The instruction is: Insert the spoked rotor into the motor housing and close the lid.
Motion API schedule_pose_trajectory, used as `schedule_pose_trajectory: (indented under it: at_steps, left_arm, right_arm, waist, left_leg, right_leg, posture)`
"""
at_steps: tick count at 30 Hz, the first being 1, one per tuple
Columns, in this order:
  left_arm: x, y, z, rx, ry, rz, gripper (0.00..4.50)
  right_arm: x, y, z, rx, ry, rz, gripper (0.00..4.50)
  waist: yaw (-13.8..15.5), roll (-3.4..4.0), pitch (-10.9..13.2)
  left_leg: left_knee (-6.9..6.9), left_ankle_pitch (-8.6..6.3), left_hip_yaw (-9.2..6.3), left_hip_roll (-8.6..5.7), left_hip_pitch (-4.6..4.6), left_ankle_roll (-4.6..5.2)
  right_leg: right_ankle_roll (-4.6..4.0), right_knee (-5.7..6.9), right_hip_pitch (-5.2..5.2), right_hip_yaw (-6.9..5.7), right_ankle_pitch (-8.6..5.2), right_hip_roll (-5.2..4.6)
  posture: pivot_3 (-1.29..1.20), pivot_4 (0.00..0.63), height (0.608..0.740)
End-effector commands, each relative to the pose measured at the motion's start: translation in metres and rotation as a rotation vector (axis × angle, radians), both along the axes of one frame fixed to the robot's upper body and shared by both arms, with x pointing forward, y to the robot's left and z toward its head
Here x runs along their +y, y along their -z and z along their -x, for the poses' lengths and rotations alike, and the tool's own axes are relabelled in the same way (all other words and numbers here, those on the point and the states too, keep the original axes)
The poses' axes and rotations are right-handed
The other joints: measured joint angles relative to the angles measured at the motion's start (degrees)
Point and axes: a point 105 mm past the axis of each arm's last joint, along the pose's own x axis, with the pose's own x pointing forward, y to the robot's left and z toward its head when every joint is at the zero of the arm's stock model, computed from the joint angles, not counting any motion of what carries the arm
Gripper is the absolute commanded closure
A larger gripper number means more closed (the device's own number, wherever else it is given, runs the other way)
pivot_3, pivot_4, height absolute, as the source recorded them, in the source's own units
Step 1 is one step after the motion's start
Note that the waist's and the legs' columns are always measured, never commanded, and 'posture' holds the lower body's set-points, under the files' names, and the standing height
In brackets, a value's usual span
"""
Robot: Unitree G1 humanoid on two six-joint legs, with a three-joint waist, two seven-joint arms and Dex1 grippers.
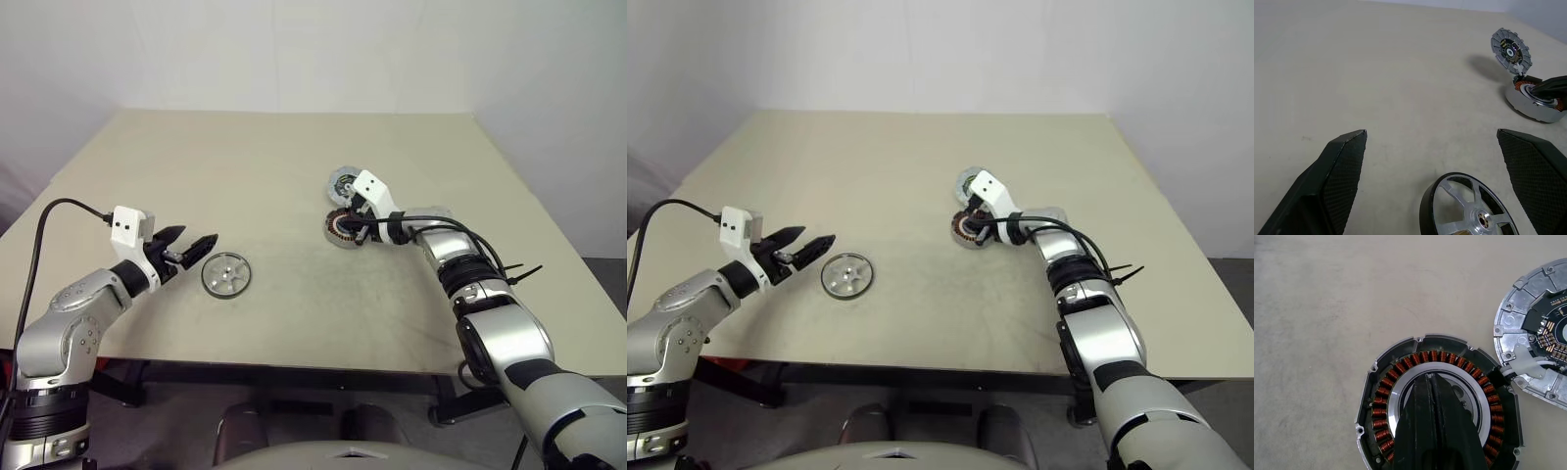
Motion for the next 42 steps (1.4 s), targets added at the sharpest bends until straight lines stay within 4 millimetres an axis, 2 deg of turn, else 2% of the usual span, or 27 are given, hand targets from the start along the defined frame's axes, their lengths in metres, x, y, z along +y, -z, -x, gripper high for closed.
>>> schedule_pose_trajectory:
  at_steps: [1,3,8,11,15,18,28,42]
  left_arm:
    - [0.003,-0.012,-0.001,-0.048,-0.005,-0.015,0.00]
    - [0.002,-0.012,-0.002,-0.048,-0.003,-0.014,0.00]
    - [0.001,-0.013,-0.003,-0.052,0.002,-0.012,0.00]
    - [-0.001,-0.013,-0.004,-0.053,0.005,-0.010,0.00]
    - [-0.003,-0.012,-0.005,-0.056,0.007,-0.005,0.00]
    - [-0.004,-0.010,-0.004,-0.057,0.003,0.002,0.00]
    - [-0.002,-0.008,0.001,-0.059,-0.019,0.009,0.00]
    - [-0.004,-0.007,0.003,-0.059,-0.024,0.013,0.00]
  right_arm:
    - [0.004,-0.046,-0.007,-0.134,-0.061,-0.016,4.49]
    - [0.001,-0.053,-0.003,-0.165,-0.116,0.041,4.49]
    - [-0.014,-0.053,0.016,-0.185,-0.338,0.254,4.49]
    - [-0.022,-0.063,0.019,-0.198,-0.429,0.346,3.91]
    - [-0.028,-0.066,0.015,-0.210,-0.489,0.458,2.64]
    - [-0.026,-0.068,0.009,-0.247,-0.510,0.518,1.57]
    - [-0.009,-0.056,0.009,-0.229,-0.627,0.605,1.57]
    - [-0.003,-0.042,0.002,-0.185,-0.586,0.660,1.57]
  waist:
    - [0.02,0.00,0.05]
    - [0.03,-0.01,0.07]
    - [0.13,-0.06,0.09]
    - [0.01,-0.06,0.13]
    - [-0.39,-0.08,0.14]
    - [-0.37,-0.12,0.16]
    - [-0.79,-0.15,0.18]
    - [-1.37,-0.14,0.19]
  left_leg:
    - [0.00,0.00,0.00,0.00,-0.01,0.00]
    - [0.00,0.00,0.00,0.00,-0.03,0.00]
    - [0.01,-0.01,0.00,0.00,-0.08,0.02]
    - [0.02,-0.02,0.00,0.00,-0.08,0.03]
    - [0.05,-0.01,0.01,0.01,-0.06,0.03]
    - [0.07,-0.01,0.00,0.01,-0.08,0.03]
    - [0.14,-0.05,-0.02,0.02,-0.45,0.10]
    - [0.16,-0.06,-0.03,0.04,-0.45,0.11]
  right_leg:
    - [0.00,0.00,-0.01,0.00,0.00,0.00]
    - [0.00,-0.01,-0.02,0.00,0.00,0.00]
    - [0.01,-0.06,-0.02,-0.01,-0.01,0.00]
    - [0.01,-0.04,-0.03,-0.01,0.00,0.00]
    - [0.00,0.05,-0.06,0.00,0.00,0.01]
    - [0.00,0.04,-0.06,-0.01,-0.01,0.00]
    - [-0.02,0.02,-0.24,-0.08,0.00,-0.01]
    - [-0.02,0.05,-0.24,-0.08,0.00,-0.01]
  posture:
    - [0.00,0.000,0.740]
    - [0.00,0.000,0.740]
    - [0.00,0.000,0.740]
    - [0.00,0.000,0.740]
    - [0.00,0.000,0.740]
    - [0.00,0.000,0.740]
    - [0.00,0.000,0.740]
    - [0.00,0.000,0.740]
